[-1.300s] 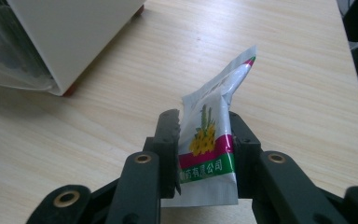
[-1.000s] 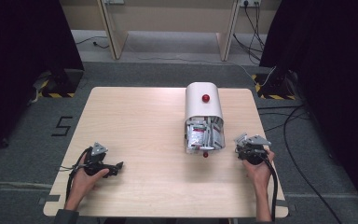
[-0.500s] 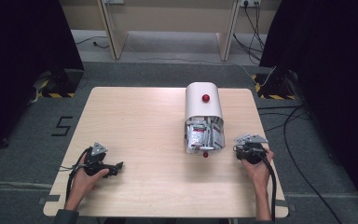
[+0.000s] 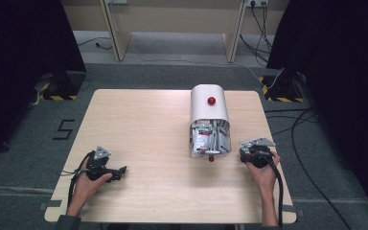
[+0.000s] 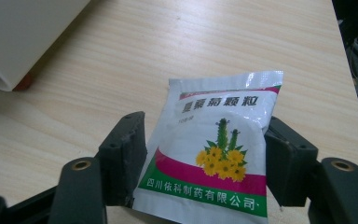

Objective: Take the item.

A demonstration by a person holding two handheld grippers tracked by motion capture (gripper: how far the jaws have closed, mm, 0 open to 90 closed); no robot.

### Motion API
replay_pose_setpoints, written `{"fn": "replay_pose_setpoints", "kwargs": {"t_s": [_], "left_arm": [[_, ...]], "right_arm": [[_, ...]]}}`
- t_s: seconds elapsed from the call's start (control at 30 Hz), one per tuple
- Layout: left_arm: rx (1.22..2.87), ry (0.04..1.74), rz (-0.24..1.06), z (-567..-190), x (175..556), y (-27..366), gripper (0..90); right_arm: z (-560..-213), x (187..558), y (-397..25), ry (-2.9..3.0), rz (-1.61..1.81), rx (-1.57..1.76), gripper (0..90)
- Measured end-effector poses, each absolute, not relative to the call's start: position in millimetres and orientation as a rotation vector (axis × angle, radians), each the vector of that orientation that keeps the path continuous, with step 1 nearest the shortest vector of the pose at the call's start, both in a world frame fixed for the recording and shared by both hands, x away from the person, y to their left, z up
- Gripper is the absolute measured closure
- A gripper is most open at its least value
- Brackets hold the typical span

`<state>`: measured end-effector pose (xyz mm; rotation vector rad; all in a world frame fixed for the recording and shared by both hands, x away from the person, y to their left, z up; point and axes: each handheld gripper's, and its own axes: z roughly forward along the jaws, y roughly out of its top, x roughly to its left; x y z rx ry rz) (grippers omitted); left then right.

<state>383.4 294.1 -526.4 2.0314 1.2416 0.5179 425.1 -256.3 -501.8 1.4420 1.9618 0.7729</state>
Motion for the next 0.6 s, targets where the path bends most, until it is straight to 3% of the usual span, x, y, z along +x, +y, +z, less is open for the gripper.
{"fn": "replay_pose_setpoints", "kwargs": {"t_s": [0.6], "left_arm": [[2.032, 1.242, 0.519, -526.4, 383.3, 294.1, 0.0]], "right_arm": [[-494.4, 422.0, -255.4, 1.921, 0.788, 1.417, 30.9]]}}
